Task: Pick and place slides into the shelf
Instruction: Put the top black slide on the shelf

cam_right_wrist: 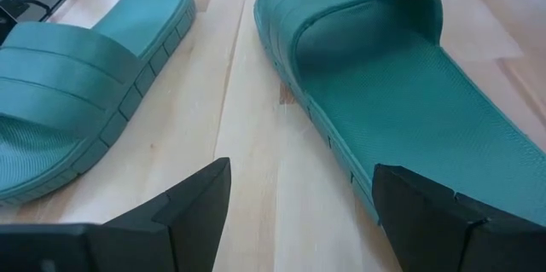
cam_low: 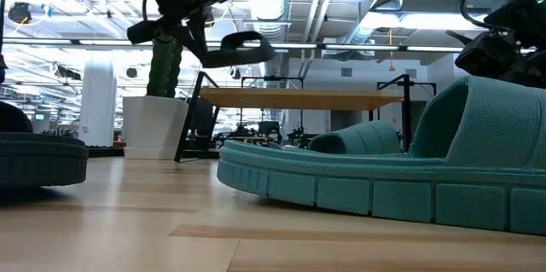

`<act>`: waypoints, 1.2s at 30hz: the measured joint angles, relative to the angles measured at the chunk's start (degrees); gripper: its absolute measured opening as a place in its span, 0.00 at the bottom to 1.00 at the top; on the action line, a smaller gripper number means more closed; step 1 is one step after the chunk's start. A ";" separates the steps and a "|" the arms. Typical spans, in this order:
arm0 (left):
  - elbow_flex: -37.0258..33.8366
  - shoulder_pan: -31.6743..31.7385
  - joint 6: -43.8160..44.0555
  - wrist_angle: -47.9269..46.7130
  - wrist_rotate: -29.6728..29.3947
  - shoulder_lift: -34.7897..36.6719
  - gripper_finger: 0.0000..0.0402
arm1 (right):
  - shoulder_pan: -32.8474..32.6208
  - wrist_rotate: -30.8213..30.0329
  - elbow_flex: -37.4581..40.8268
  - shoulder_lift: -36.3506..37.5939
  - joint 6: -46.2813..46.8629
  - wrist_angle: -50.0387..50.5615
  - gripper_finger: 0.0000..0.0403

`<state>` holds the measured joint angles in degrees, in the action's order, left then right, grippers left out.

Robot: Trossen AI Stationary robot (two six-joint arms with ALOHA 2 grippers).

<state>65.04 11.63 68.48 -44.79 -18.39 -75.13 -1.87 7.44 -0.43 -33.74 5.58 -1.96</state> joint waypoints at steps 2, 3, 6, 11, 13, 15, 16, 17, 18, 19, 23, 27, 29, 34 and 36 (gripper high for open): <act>0.00 0.37 0.00 0.45 -0.11 0.00 0.00 | 0.00 0.00 -0.01 0.00 0.00 -0.08 0.67; 0.00 0.51 -0.02 0.75 -0.07 0.00 0.00 | 0.00 0.01 -0.02 0.00 0.00 -0.08 0.67; 0.00 0.82 -0.02 0.85 0.18 0.00 0.00 | 0.00 0.00 -0.01 0.00 0.00 -0.13 0.67; 0.00 0.86 0.08 0.88 -0.06 0.00 0.00 | 0.00 0.00 -0.02 0.00 0.00 -0.13 0.67; 0.00 0.86 0.04 0.97 -0.10 0.00 0.00 | 0.01 0.00 -0.01 0.00 0.00 -0.14 0.67; 0.00 0.86 0.00 1.32 -0.92 0.00 0.00 | 0.01 0.00 -0.01 0.00 0.00 -0.13 0.67; 0.00 0.82 0.00 1.42 -1.51 0.00 0.00 | 0.00 0.00 -0.01 0.00 -0.01 -0.13 0.67; 0.00 0.82 0.00 1.67 -1.97 0.00 0.00 | 0.01 0.00 -0.01 0.00 0.00 -0.13 0.67; 0.00 0.82 -0.01 2.08 -2.36 0.00 0.01 | 0.00 0.00 -0.02 0.00 0.00 -0.13 0.67; 0.00 0.82 -0.02 2.56 -2.52 0.00 0.02 | 0.00 0.00 -0.02 0.00 0.00 -0.15 0.67; 0.00 0.86 -0.17 2.86 -2.69 0.00 0.05 | 0.01 0.00 0.00 0.00 0.00 -0.13 0.67; 0.00 0.86 -0.15 2.88 -3.34 0.02 0.08 | 0.00 0.01 -0.01 0.00 0.00 -0.13 0.67; 0.00 0.86 -0.15 2.89 -3.51 0.02 0.08 | 0.02 0.00 -0.02 0.00 -0.02 -0.13 0.67; 0.00 0.82 -0.15 2.88 -3.98 0.07 0.08 | 0.01 0.00 -0.01 0.00 0.00 -0.13 0.67; 0.00 0.82 -0.15 2.84 -3.96 0.07 0.08 | 0.00 0.00 -0.02 0.00 0.00 -0.13 0.67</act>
<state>65.04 12.45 68.34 -41.95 -22.35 -75.07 -1.87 7.44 -0.45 -33.74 5.58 -2.09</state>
